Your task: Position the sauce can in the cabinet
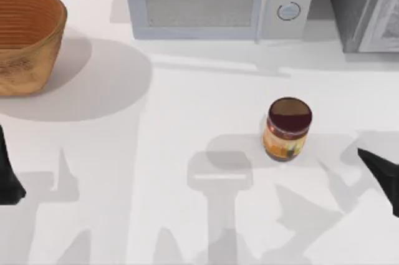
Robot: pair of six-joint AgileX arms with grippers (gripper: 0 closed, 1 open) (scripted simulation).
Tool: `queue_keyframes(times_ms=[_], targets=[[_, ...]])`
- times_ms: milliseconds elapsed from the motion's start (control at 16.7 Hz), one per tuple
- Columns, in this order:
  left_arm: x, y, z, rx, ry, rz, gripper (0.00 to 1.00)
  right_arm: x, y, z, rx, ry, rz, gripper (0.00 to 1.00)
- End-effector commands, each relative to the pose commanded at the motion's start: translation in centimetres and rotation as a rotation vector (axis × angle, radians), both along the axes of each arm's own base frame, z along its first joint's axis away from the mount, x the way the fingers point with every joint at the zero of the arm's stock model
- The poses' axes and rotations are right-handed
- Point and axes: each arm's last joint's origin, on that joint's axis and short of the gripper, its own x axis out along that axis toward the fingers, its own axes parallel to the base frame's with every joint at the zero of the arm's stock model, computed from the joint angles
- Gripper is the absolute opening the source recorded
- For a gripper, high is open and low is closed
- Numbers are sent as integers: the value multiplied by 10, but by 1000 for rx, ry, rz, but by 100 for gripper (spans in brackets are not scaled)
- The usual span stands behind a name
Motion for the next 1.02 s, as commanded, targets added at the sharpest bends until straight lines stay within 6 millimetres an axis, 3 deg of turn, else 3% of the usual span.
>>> queue_keyframes(times_ms=[180, 360, 720, 1020], targets=[[0, 0, 0, 0, 0, 0, 100, 37, 6, -4, 14, 52, 210, 100], [0, 0, 0, 0, 0, 0, 100, 78, 9, -22, 62, 81, 405, 100], [0, 0, 0, 0, 0, 0, 100, 146, 8, -91, 223, 42, 699, 100], [0, 0, 0, 0, 0, 0, 100, 178, 3, -148, 332, -74, 832, 100]])
